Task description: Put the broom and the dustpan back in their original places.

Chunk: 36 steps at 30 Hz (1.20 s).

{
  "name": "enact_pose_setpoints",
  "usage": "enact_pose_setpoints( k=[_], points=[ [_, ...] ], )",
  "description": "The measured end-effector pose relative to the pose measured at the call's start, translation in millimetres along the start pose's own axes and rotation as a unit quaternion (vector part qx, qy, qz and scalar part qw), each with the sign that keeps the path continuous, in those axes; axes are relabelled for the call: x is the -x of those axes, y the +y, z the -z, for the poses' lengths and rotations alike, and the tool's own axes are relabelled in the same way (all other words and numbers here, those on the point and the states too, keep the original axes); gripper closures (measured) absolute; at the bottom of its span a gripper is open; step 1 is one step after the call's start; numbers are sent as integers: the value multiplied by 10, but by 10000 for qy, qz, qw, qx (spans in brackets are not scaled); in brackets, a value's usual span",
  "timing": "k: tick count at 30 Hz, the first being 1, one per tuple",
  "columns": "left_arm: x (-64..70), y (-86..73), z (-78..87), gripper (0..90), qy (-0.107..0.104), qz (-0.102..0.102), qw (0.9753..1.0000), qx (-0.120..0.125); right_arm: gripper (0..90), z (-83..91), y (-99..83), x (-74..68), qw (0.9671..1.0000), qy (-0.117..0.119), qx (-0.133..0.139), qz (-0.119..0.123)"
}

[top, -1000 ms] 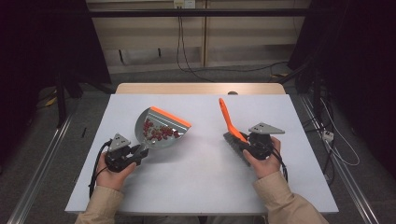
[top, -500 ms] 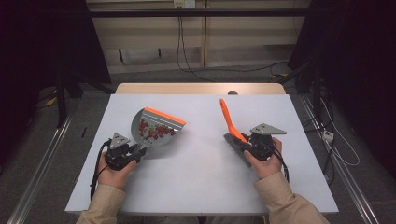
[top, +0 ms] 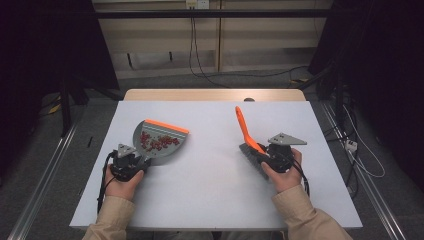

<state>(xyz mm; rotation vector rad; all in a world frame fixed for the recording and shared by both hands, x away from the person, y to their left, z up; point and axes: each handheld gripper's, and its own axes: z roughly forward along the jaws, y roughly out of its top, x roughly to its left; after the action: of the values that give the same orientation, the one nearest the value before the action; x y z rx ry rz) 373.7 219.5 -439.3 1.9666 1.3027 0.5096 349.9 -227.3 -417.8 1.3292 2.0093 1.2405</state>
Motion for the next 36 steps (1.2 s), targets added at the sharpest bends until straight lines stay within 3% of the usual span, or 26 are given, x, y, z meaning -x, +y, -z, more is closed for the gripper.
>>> enact_pose_setpoints(
  k=[11, 20, 24, 26, 36],
  points=[
    [-25, 3, -45, 629, 88, 166, 9998, -42, 710, -41, -9, -17, 10000, 54, -31, -22],
    [-21, 0, -64, 627, 100, 209, 9997, -43, 709, -77, -21, 33, 9999, -53, -82, -54],
    [-2, -15, -57, 625, 2, 210, 9998, -9, 709, -90, -37, 58, 9999, -81, -107, -109],
    [22, -10, -32, 616, -32, 254, 9996, 121, 708, -99, -50, 70, 9997, -103, -145, -139],
    [55, -35, -6, 600, -113, 222, 9996, 105, 707, -76, -83, 156, 9992, -194, -141, -311]
  ],
)
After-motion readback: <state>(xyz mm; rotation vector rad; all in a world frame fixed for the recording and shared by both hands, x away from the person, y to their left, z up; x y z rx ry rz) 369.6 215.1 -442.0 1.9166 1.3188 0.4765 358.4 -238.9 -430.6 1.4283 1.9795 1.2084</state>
